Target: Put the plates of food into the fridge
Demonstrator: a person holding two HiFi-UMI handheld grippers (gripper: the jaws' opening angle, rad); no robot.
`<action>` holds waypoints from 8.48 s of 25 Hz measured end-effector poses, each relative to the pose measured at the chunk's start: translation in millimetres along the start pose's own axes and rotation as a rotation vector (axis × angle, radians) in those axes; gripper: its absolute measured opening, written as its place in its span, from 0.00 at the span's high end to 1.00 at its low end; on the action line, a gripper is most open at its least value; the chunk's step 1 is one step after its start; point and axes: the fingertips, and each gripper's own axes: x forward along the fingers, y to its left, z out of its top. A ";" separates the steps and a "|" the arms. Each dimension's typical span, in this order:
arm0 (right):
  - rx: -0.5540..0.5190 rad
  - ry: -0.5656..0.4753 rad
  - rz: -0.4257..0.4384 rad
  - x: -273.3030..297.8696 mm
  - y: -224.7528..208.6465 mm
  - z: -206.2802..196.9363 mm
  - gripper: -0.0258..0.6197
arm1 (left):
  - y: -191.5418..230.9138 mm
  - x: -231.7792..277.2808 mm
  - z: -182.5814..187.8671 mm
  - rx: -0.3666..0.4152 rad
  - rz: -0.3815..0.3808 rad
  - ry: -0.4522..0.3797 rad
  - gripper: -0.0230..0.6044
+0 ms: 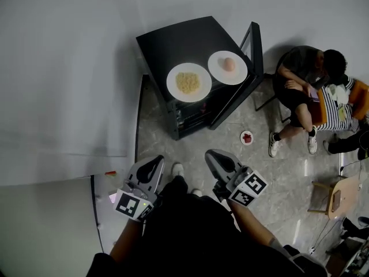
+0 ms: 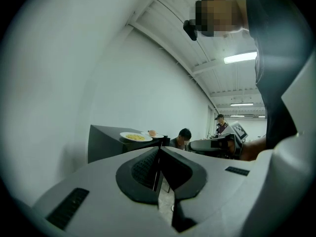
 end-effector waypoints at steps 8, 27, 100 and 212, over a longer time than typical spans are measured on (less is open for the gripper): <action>0.017 -0.013 -0.067 40.2 -25.0 10.8 0.92 | 46.4 17.2 7.8 0.008 -0.026 0.017 0.92; 0.541 -0.116 -0.043 85.0 -100.7 31.3 0.82 | 56.2 54.5 20.4 0.012 0.013 0.021 0.92; 0.997 -0.005 -0.226 63.2 -225.3 -103.4 0.89 | 44.8 61.2 0.2 0.035 0.050 0.078 0.92; 0.388 -0.235 -0.181 28.1 -182.2 90.6 0.91 | 36.6 114.9 10.5 0.018 -0.051 0.062 0.92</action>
